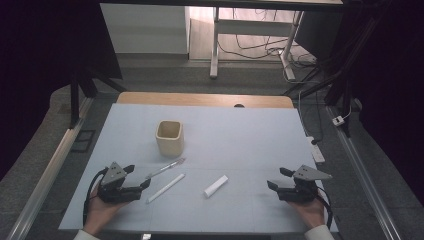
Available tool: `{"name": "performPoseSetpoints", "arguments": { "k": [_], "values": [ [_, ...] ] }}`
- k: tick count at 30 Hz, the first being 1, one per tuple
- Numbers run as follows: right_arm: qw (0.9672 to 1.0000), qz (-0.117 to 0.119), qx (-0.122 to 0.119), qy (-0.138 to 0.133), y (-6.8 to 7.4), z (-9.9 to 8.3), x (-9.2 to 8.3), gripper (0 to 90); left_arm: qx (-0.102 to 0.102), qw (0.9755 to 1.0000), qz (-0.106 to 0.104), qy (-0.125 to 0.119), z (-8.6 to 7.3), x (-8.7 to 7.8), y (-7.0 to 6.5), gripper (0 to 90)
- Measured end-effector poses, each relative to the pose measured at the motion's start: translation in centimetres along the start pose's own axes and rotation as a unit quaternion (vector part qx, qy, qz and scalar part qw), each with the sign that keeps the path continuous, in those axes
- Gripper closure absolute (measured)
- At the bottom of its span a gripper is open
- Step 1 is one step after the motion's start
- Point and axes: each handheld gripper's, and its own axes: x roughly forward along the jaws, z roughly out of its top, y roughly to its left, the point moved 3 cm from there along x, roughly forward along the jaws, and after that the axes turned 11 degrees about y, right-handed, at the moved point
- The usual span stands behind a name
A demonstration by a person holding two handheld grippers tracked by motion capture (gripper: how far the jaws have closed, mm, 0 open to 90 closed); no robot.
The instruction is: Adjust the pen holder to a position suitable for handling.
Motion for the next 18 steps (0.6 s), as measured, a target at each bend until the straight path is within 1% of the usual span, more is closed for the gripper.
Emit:
{"name": "performPoseSetpoints", "arguments": {
  "k": [4, 7, 10, 13, 15, 18],
  "values": [
    [1.0000, 0.001, 0.002, -0.005, 0.1, 0.0, -0.1, 26.5, 0.009, 1.0000, 0.000, 0.003, 0.1, 0.2, -0.3, 21.2],
    [1.0000, 0.002, -0.001, -0.001, 0.1, -0.1, 0.0, 26.4, 0.013, 0.9999, -0.001, 0.001, 0.2, 0.2, -0.5, 21.5],
    [1.0000, 0.004, -0.001, -0.002, 0.3, -0.1, -0.1, 26.4, 0.015, 0.9999, -0.004, 0.004, 0.2, 0.4, -0.6, 21.5],
    [0.9998, 0.010, 0.007, -0.014, 0.3, 0.0, -0.2, 26.5, 0.015, 0.9999, -0.003, 0.001, 0.5, 0.5, -0.5, 21.7],
    [0.9999, 0.006, 0.006, -0.013, 0.3, -0.1, -0.3, 26.6, 0.017, 0.9999, -0.004, -0.002, 0.9, 0.5, -0.6, 21.8],
    [0.9999, 0.004, 0.008, -0.012, 0.3, -0.3, -0.4, 26.6, 0.023, 0.9997, -0.005, 0.001, 1.1, 0.9, -0.8, 21.8]
  ]
}}
